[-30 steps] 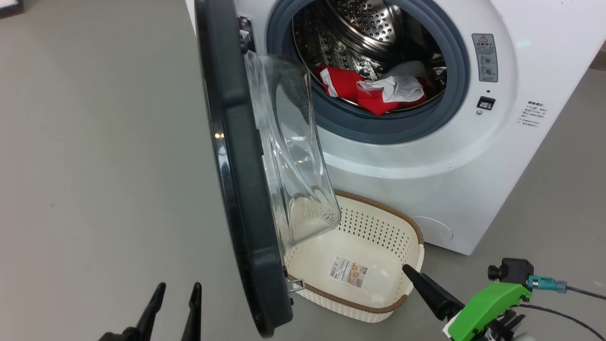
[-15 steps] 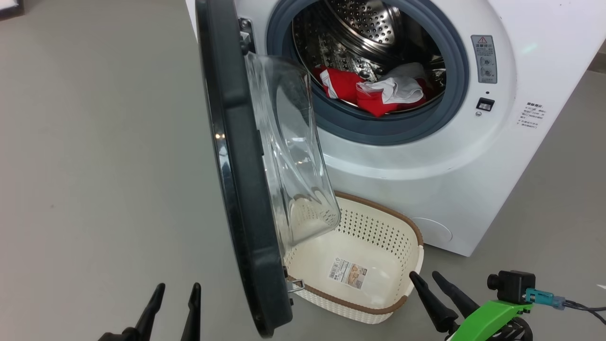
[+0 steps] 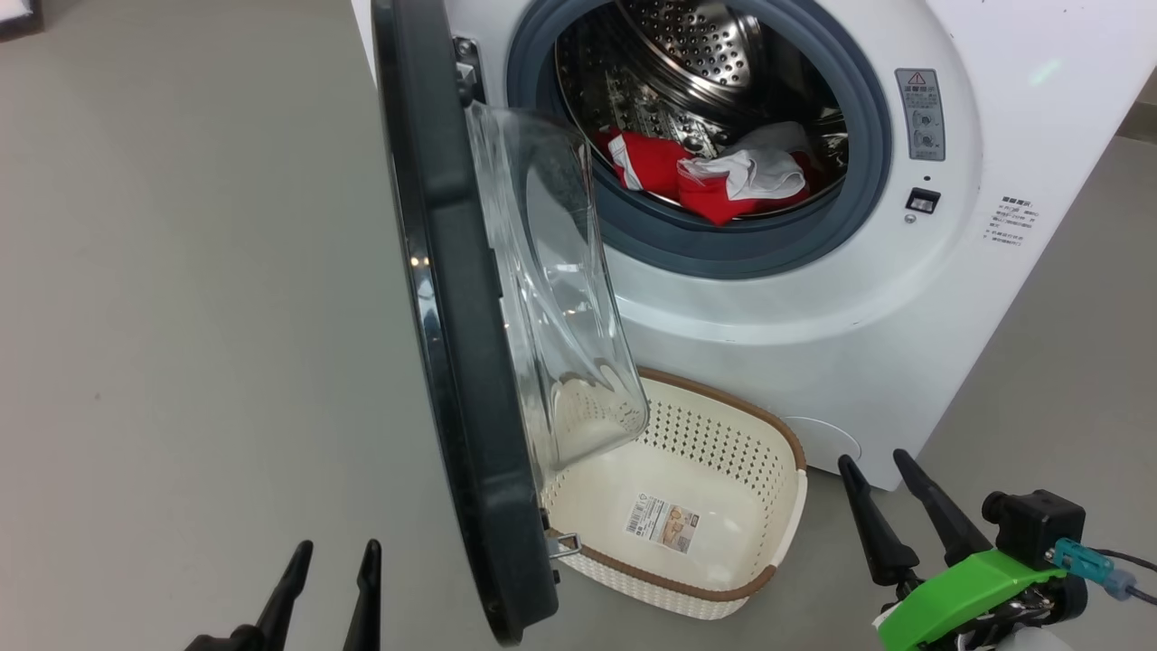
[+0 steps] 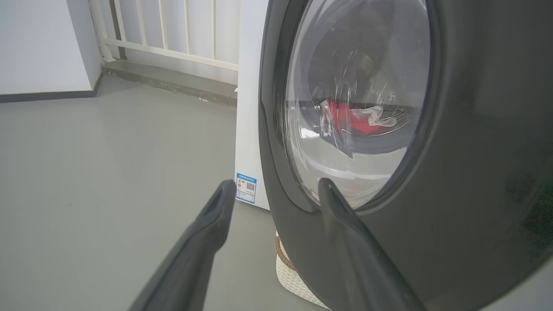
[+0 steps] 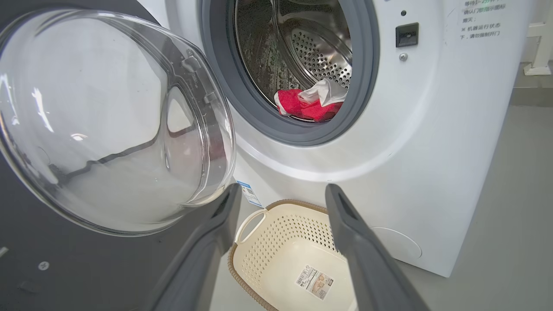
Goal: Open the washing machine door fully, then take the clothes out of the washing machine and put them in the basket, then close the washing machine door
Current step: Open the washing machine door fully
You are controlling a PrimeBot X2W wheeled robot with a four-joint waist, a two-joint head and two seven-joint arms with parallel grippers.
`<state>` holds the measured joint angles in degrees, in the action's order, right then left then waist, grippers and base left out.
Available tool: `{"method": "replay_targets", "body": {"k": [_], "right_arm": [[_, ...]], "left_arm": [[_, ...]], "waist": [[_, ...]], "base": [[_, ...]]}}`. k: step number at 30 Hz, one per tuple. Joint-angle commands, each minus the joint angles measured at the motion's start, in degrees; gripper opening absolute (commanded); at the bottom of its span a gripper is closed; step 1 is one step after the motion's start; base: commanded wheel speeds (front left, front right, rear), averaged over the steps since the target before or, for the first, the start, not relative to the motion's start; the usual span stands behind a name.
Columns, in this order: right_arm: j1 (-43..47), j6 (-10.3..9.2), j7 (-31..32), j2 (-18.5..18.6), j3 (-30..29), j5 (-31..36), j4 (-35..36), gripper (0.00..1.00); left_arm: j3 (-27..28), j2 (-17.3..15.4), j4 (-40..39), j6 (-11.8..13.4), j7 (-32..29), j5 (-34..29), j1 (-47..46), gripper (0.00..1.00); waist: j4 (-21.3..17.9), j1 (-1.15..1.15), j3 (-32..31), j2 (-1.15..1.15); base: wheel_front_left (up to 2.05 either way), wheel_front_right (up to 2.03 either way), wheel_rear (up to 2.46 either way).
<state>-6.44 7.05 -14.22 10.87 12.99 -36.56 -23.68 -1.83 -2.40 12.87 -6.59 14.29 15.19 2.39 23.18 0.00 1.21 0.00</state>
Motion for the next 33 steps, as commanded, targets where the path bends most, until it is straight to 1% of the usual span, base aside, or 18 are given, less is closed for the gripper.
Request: {"method": "replay_targets", "body": {"k": [1, 5, 10, 17, 28, 29, 30, 31, 33], "right_arm": [[-0.07, 0.44, -0.77, 0.03, 0.03, 1.98, 2.07, 1.0], [1.89, 0.44, -0.77, -1.67, -3.2, 8.62, 5.42, 1.0], [4.47, 0.44, -0.77, -3.58, -6.79, 13.7, 8.68, 1.0], [6.63, 0.44, -0.77, -5.14, -8.31, 16.12, 9.44, 1.0], [6.75, 0.44, -0.77, -5.81, -8.71, 16.99, 9.88, 1.0], [6.76, 0.44, -0.77, -5.83, -8.7, 17.04, 9.93, 1.0], [6.76, 0.44, -0.77, -5.83, -8.7, 17.04, 9.93, 1.0], [6.76, 0.44, -0.77, -5.84, -8.7, 17.08, 9.96, 1.0], [6.73, 0.44, -0.77, -5.87, -8.7, 17.17, 10.03, 1.0]], "left_arm": [[1.95, -0.48, -1.33, -0.25, 0.71, 0.04, -1.56, 1.0], [1.84, -0.48, -1.23, -0.28, 0.71, 0.03, -1.66, 1.0], [1.76, -0.48, -1.2, -0.3, 0.71, -0.02, -1.61, 1.0], [1.78, -0.48, -1.35, -0.33, 0.71, -0.17, -1.28, 1.0], [1.71, -0.48, -1.56, -0.16, 0.71, -0.05, -1.24, 1.0], [1.74, -0.48, -1.51, -0.09, 0.71, 0.19, -1.23, 0.64], [1.74, -0.48, -1.51, -0.09, 0.71, 0.19, -1.23, 0.64], [1.92, -0.48, -1.7, 0.06, 0.71, 0.6, -1.3, 0.0], [2.41, -0.48, -2.54, 0.21, 0.71, 1.39, -1.49, 0.0]], "waist": [[0.04, 0.0, 0.0, 0.0], [0.17, 0.0, -0.01, 0.0], [0.33, 0.0, -0.17, 0.0], [0.27, 0.0, -0.42, 0.0], [0.22, 0.0, -0.47, 0.0], [0.23, 0.0, -0.49, 0.0], [0.23, 0.0, -0.49, 0.0], [0.26, 0.0, -0.51, 0.0], [0.28, 0.0, -0.49, 0.0]], "base": [[0.0, 0.0, 0.0], [0.0, 0.0, 0.0], [0.0, 0.0, 0.0], [0.0, 0.0, 0.0], [0.0, 0.0, 0.0], [0.0, 0.0, 0.0], [0.0, 0.0, 0.0], [0.0, 0.0, 0.0], [0.0, 0.0, 0.0]]}}
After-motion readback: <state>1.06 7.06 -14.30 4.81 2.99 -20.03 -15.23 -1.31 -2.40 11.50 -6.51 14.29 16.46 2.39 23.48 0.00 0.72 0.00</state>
